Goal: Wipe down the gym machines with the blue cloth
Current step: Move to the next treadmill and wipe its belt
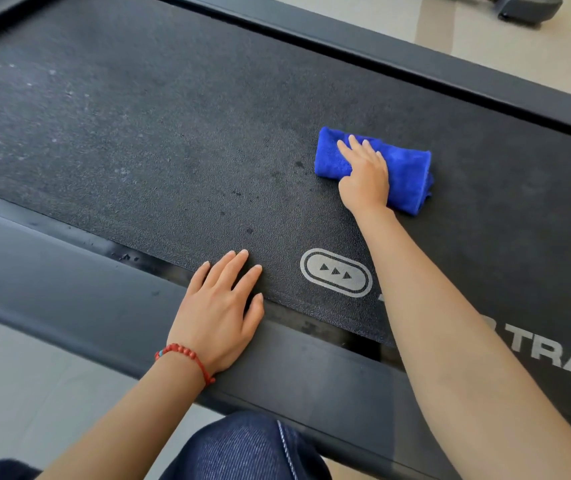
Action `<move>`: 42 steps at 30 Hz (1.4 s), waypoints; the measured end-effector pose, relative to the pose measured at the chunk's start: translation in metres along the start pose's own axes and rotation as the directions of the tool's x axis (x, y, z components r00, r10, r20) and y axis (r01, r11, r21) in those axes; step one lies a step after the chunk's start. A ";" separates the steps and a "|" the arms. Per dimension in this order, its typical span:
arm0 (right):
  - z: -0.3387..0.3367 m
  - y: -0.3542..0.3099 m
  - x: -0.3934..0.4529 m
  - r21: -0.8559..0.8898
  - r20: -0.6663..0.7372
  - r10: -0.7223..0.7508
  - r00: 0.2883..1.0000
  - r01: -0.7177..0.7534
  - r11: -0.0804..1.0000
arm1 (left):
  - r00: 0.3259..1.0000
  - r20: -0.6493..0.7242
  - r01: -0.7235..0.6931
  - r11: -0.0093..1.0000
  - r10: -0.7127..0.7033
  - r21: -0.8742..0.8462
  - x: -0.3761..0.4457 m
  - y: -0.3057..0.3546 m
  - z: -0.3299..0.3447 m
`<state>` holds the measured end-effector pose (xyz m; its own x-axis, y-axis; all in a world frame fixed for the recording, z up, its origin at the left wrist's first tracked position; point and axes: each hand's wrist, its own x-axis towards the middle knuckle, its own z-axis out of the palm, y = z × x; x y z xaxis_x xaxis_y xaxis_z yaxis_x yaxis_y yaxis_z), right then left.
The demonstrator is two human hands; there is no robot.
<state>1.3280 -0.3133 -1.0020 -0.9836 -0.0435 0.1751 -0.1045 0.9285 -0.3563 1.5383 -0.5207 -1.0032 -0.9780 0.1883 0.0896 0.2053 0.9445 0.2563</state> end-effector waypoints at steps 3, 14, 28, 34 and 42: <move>-0.001 -0.004 -0.014 0.022 0.012 -0.022 1.000 0.022 1.000 | 1.000 -0.001 0.003 1.000 -0.003 0.001 0.000 -0.001 0.000; 0.001 -0.030 -0.076 0.074 0.014 -0.109 0.994 0.108 0.991 | 1.000 0.004 0.008 1.000 -0.008 -0.021 0.000 -0.002 -0.001; 0.002 -0.049 -0.122 0.151 0.040 -0.176 0.984 0.169 0.974 | 0.980 -0.121 0.144 0.985 -0.156 -0.098 -0.004 -0.013 -0.009; 0.002 -0.057 -0.133 0.176 0.025 -0.169 0.985 0.162 0.971 | 0.990 -0.087 0.116 0.991 -0.110 0.068 -0.007 -0.047 -0.024; 0.004 -0.078 -0.138 0.145 0.046 -0.092 0.995 0.084 0.986 | 0.995 -0.074 0.082 0.986 -0.072 0.142 -0.006 -0.103 -0.043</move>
<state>1.4717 -0.3810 -1.0024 -0.9755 -0.1453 0.1650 -0.2072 0.8584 -0.4693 1.5242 -0.6307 -0.9890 -0.9849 0.0992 0.1418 0.1170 0.9855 0.1230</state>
